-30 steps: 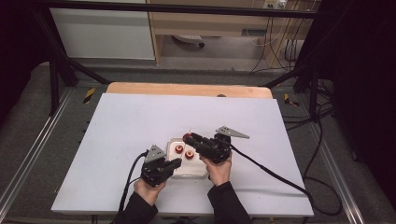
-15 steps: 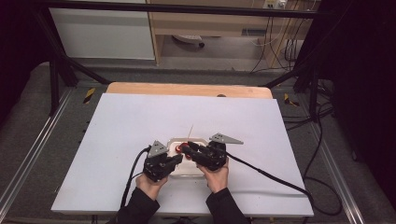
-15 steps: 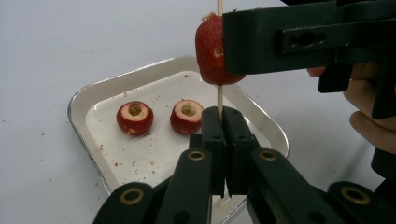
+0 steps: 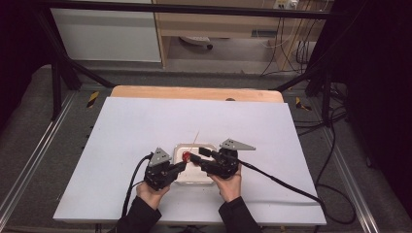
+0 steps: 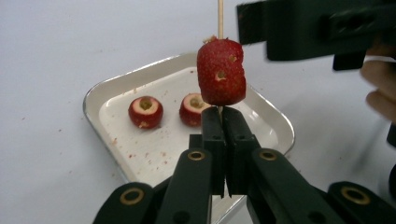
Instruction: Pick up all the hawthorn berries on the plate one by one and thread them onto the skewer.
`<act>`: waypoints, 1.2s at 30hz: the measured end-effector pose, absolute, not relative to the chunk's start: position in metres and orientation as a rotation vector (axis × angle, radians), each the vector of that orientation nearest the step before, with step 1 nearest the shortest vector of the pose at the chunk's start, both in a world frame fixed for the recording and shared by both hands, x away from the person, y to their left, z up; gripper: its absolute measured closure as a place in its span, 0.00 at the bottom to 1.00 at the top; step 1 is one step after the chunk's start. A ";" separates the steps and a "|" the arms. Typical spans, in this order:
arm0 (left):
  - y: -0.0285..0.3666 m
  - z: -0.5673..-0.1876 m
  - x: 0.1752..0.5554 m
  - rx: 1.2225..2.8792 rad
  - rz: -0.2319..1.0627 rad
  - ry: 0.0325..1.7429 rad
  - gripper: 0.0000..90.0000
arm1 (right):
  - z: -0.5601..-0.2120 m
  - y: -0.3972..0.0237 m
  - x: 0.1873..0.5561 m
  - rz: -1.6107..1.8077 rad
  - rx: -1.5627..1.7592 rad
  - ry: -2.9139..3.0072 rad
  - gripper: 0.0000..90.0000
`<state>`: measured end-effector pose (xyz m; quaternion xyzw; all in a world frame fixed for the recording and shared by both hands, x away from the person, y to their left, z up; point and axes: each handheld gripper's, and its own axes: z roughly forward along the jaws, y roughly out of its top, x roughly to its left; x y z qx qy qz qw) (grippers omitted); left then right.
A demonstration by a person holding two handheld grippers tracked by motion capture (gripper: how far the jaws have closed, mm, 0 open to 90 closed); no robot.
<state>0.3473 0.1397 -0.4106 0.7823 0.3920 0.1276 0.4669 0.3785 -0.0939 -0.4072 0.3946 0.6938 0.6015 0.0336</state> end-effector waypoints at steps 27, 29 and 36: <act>0.204 -0.430 0.322 2.071 0.323 0.895 0.98 | -0.392 -0.091 0.415 1.048 1.074 2.601 0.17; 0.204 -0.432 0.321 2.081 0.330 0.892 0.98 | -0.390 -0.086 0.420 1.000 1.071 2.632 0.18; 0.207 -0.434 0.323 2.088 0.327 0.897 0.98 | -0.391 -0.069 0.432 0.903 1.066 2.705 0.26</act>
